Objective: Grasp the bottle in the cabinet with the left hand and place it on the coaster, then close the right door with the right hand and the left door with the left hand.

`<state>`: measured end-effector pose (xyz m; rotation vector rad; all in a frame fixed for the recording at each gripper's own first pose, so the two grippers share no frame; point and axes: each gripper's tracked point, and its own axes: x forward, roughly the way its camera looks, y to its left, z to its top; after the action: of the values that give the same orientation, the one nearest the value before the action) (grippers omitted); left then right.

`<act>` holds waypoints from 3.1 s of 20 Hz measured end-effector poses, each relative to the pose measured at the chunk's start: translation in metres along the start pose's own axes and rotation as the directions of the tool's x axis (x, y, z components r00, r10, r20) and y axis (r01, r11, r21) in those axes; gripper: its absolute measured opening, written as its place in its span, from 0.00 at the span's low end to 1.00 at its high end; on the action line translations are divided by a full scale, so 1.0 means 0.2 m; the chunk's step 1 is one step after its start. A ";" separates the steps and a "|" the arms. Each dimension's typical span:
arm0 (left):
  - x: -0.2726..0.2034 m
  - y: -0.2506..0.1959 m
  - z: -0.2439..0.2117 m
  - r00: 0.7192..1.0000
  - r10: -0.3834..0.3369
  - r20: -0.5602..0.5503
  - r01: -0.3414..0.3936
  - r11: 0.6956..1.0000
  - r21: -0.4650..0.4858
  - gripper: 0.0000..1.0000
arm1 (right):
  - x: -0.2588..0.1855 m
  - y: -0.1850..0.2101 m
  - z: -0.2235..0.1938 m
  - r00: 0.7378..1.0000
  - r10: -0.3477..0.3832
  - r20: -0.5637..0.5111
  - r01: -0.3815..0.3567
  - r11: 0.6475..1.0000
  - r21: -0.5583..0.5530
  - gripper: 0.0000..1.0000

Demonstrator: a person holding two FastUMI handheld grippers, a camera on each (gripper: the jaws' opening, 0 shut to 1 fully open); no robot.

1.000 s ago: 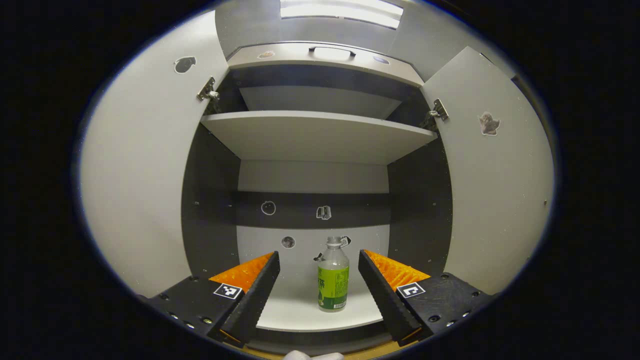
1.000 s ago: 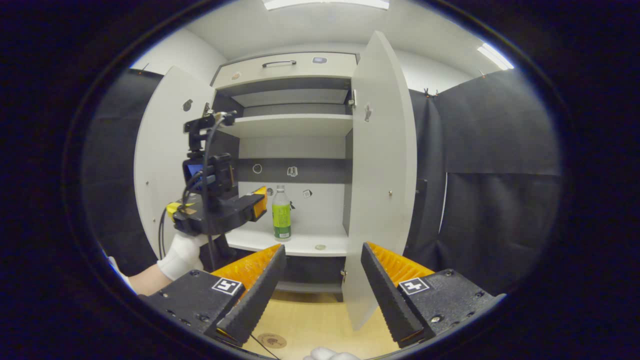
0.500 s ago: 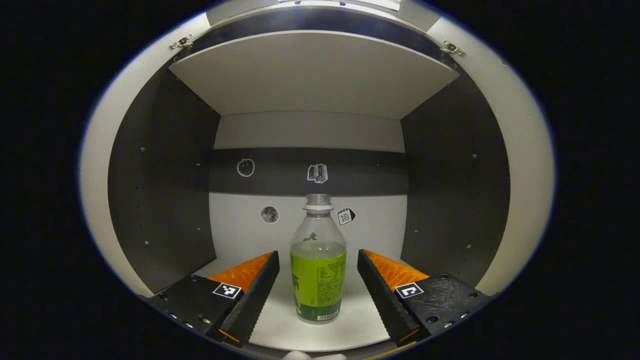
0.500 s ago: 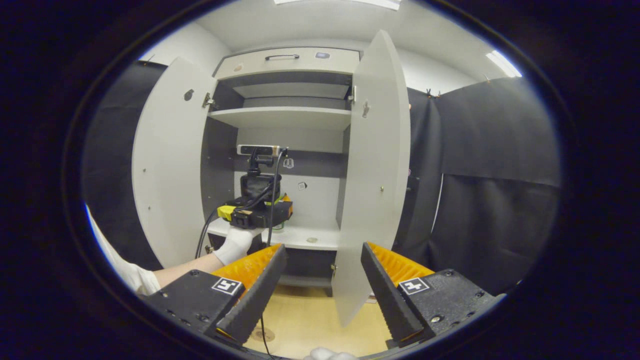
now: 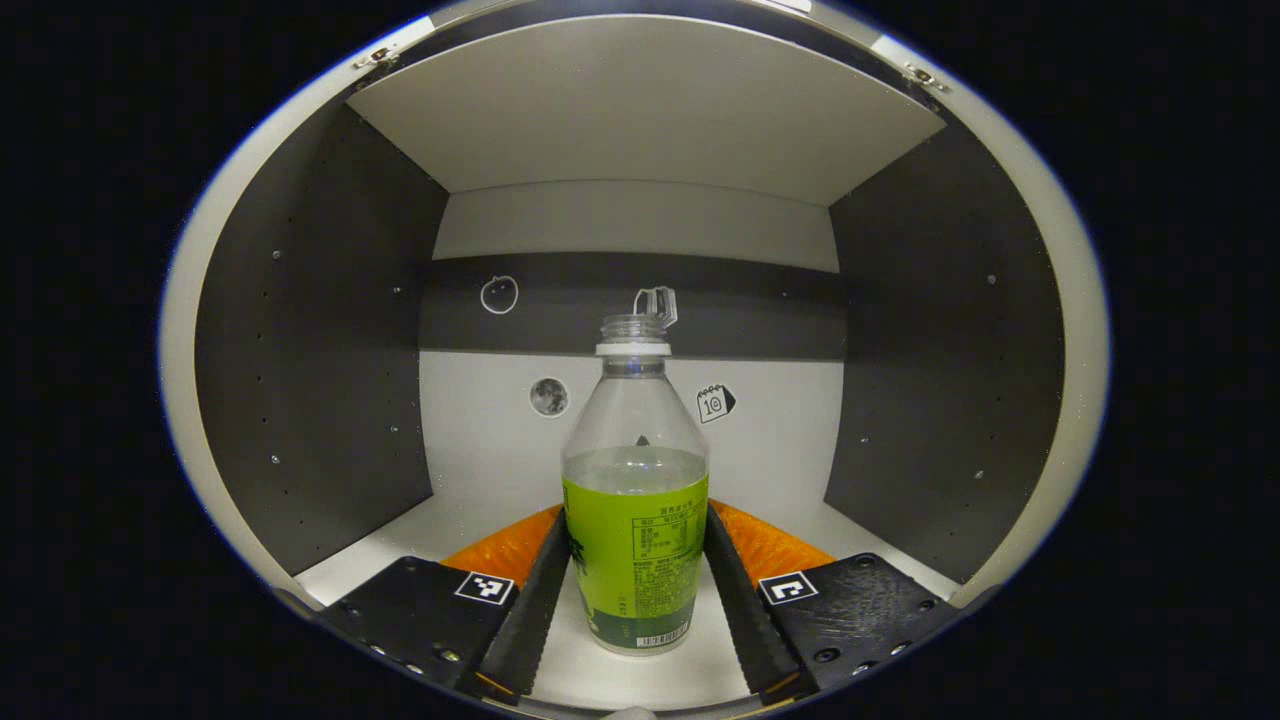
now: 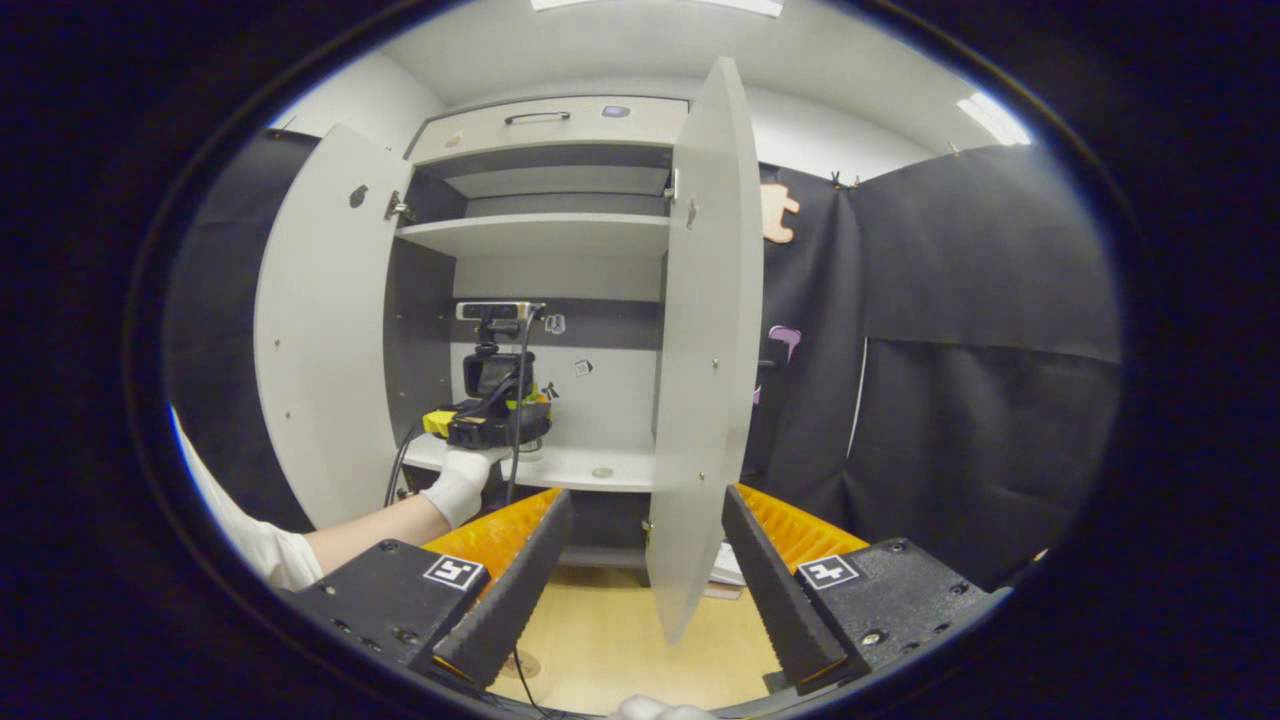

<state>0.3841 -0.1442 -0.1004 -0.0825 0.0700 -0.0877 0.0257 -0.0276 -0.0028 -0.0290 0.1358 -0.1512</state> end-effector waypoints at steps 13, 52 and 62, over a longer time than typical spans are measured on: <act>-1.13 -0.01 0.07 0.987 -0.157 0.038 0.158 0.987 -0.024 0.73 | 0.05 0.03 -0.05 0.998 0.067 -0.006 -0.066 0.998 0.015 1.00; -1.97 -0.16 -1.57 0.916 -0.361 -0.174 0.386 0.912 0.138 0.80 | -0.08 -0.12 -0.31 0.984 -0.008 -0.176 0.000 0.999 -0.045 0.99; -1.95 -0.16 -0.94 0.939 -0.345 -0.005 0.342 0.929 0.143 0.96 | -0.11 -0.11 -0.29 0.989 0.012 -0.146 -0.012 1.000 -0.001 0.99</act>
<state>-0.0207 -0.1552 -0.2590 0.0476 0.0282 -0.4425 -0.0073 -0.0462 -0.0573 -0.0186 0.2827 -0.1414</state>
